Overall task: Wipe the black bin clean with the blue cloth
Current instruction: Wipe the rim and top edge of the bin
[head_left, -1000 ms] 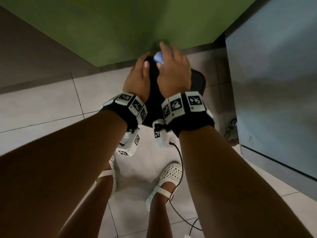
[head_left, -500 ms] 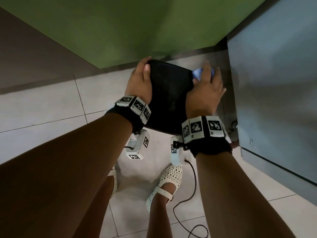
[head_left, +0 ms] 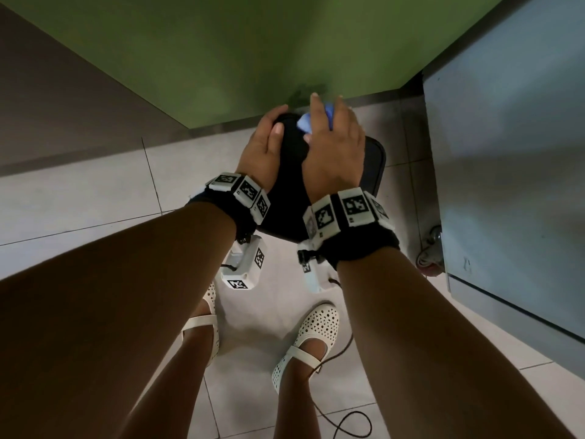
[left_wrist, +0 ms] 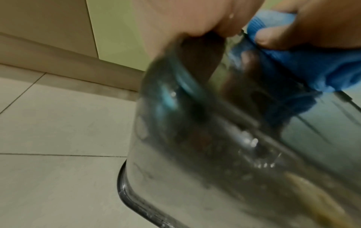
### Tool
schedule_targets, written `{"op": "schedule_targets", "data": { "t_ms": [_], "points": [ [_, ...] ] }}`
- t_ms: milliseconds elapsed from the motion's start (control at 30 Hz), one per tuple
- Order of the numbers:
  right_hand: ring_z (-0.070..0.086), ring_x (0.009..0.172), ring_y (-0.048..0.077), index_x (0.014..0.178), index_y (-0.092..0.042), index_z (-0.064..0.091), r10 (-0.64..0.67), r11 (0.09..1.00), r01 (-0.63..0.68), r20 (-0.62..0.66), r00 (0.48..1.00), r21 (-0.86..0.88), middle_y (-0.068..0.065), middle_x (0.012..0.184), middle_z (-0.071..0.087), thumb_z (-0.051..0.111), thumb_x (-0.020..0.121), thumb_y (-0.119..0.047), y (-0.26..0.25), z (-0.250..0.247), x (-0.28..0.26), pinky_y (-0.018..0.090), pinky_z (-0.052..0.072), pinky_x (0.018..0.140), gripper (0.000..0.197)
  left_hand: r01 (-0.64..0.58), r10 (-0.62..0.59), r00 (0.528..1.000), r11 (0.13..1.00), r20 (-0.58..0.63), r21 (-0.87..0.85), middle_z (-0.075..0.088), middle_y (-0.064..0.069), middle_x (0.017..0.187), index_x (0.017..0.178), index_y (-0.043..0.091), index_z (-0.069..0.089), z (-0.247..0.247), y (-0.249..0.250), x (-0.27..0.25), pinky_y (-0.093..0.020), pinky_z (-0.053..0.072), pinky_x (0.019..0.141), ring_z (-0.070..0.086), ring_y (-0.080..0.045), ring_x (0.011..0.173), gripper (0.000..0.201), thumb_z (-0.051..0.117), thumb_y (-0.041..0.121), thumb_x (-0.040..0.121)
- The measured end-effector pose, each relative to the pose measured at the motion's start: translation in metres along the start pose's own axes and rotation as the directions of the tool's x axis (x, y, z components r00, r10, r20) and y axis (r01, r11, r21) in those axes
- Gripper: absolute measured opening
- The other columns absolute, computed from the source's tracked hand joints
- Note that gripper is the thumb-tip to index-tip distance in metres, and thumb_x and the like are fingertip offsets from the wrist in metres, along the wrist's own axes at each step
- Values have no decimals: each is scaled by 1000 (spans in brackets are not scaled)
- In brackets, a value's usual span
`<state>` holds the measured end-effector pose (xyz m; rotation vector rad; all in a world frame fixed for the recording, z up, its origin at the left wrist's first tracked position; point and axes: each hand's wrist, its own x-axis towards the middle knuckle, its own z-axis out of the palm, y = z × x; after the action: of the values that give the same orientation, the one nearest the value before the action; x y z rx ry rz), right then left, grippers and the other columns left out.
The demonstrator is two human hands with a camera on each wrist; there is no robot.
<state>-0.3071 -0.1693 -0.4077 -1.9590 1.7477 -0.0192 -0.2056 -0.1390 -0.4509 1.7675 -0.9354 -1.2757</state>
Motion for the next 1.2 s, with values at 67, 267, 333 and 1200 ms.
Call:
{"op": "schedule_targets", "data": {
  "t_ms": [67,267,333,1200],
  "points": [
    [13,141,32,145,-24,22,81,996,-82,-26,996,-23,15,154,15,44,94,-16,16,-8,-4,48,12,117,56,19,-19,1000,1000,-20,0,55,-6,121,133,15,44,1,-1,1,-18,43,96,51,-13,110,35,29,18,100],
    [8,143,32,145,-26,22,204,978,-206,-112,973,-8,14,155,7,45,90,-1,47,-9,-34,46,13,117,65,23,-20,998,998,-57,61,56,-5,124,133,24,44,2,0,1,-19,42,94,52,-12,108,36,28,24,101],
    [8,143,31,145,-25,21,246,969,-242,-115,962,44,12,156,6,44,88,2,46,-2,-47,45,12,118,67,22,-18,997,998,-71,64,57,-6,125,133,24,44,3,0,1,-23,43,97,53,-14,109,36,28,25,100],
    [41,129,38,131,-14,49,-282,959,281,-143,949,-30,17,140,45,70,67,6,33,41,-100,48,23,104,71,43,-37,998,994,-58,102,59,-8,123,128,35,47,3,-4,1,-38,48,98,58,-22,110,36,28,33,98]
  ]
}}
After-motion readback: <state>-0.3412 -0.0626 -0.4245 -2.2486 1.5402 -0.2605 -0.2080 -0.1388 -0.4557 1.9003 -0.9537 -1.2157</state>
